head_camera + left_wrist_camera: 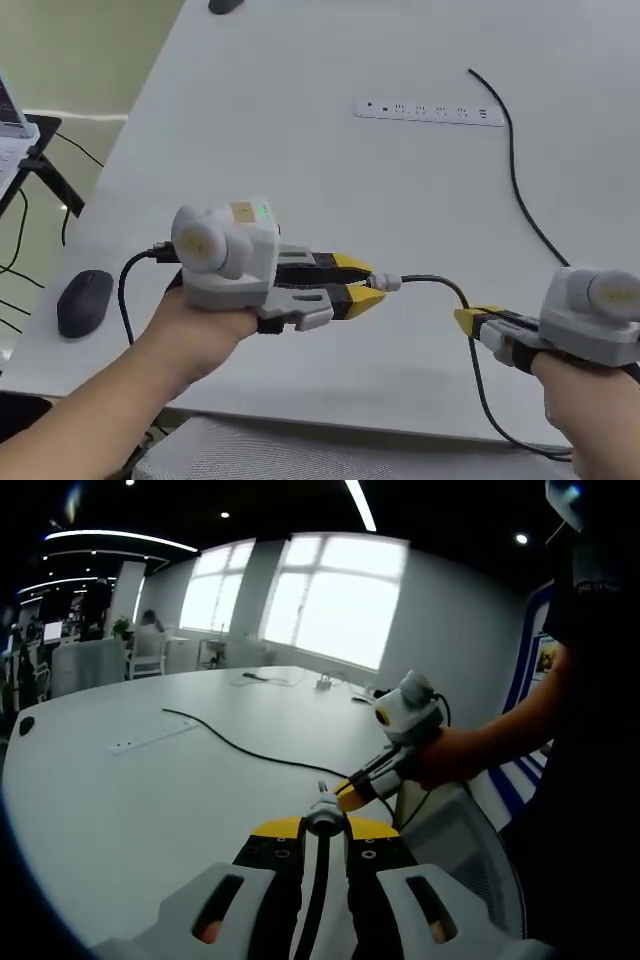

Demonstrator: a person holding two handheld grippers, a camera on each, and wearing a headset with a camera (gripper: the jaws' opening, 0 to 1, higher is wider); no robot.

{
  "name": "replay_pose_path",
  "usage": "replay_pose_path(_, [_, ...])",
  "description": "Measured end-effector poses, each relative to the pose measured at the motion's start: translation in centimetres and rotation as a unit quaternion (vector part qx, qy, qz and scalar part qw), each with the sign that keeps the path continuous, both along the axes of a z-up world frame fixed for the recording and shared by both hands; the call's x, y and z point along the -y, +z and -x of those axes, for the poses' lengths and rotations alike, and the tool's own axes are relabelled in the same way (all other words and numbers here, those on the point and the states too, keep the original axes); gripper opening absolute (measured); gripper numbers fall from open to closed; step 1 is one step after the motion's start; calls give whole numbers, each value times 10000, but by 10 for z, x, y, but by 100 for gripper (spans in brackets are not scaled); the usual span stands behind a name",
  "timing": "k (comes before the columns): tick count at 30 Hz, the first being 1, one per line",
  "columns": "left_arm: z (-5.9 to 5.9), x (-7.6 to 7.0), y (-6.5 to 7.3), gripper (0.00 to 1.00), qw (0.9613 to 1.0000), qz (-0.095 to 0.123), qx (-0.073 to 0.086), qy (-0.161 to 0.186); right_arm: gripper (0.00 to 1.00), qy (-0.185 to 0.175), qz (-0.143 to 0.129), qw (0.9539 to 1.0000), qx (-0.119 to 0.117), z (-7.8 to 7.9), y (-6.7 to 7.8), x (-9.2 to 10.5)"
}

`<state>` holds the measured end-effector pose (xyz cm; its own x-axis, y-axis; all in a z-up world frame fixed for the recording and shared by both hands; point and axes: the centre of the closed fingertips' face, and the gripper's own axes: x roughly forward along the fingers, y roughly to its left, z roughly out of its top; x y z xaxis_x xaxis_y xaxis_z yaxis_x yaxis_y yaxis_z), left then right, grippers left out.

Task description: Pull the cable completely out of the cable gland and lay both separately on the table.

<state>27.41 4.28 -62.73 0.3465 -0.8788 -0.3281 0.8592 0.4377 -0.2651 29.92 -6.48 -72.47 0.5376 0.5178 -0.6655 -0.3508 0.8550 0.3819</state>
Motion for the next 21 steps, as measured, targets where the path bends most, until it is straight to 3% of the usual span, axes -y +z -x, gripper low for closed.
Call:
replay_pose_path(2, [-1,1,0,15,10000,-7,0,10,0,-37,-73,10000,-27,0,1,0])
replay_pose_path(14, [-10,-2,1,15,9999,-7,-23,122,1,452,249,9977,431,-3,7,0])
replay_pose_path(21, [-11,-3,1,15,9999,-22,-54,110,3,925,598,9913,717,-1,14,-6])
